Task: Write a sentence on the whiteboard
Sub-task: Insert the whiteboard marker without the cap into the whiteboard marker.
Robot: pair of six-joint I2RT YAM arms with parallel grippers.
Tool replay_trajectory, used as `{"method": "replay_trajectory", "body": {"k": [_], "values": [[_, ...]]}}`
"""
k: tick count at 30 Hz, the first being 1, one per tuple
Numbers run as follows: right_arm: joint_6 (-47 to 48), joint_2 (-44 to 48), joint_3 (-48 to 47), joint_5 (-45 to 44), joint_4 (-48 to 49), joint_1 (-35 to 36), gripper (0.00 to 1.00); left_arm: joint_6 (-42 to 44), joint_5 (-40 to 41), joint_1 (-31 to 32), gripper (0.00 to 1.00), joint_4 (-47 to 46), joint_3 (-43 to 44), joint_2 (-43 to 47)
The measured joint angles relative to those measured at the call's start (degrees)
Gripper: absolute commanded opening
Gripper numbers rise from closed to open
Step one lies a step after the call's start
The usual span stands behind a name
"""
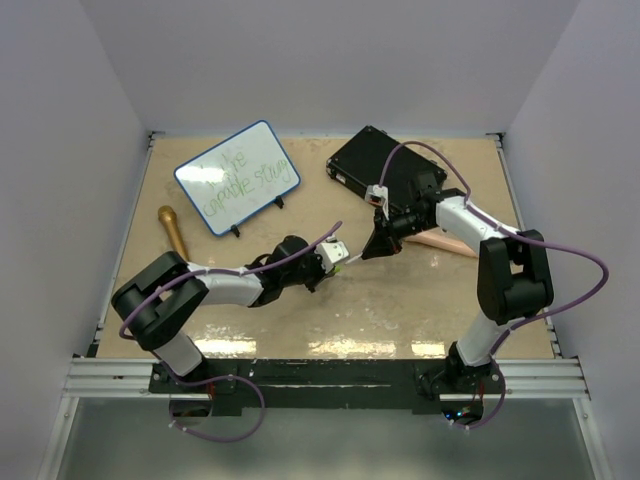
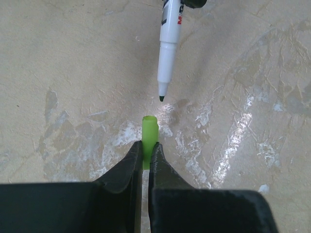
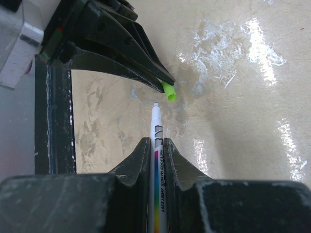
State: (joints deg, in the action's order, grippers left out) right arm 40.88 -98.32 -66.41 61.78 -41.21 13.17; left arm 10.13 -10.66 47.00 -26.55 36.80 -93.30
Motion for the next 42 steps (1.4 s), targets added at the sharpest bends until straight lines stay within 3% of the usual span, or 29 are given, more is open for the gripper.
{"method": "replay_trajectory", "body": {"k": [42], "values": [[-2.16,-1.81,0.44,-2.29,1.64,0.59,0.00,-0.04,-1.79,1.40,0.00,-4.17,-2.03,1.44]]}}
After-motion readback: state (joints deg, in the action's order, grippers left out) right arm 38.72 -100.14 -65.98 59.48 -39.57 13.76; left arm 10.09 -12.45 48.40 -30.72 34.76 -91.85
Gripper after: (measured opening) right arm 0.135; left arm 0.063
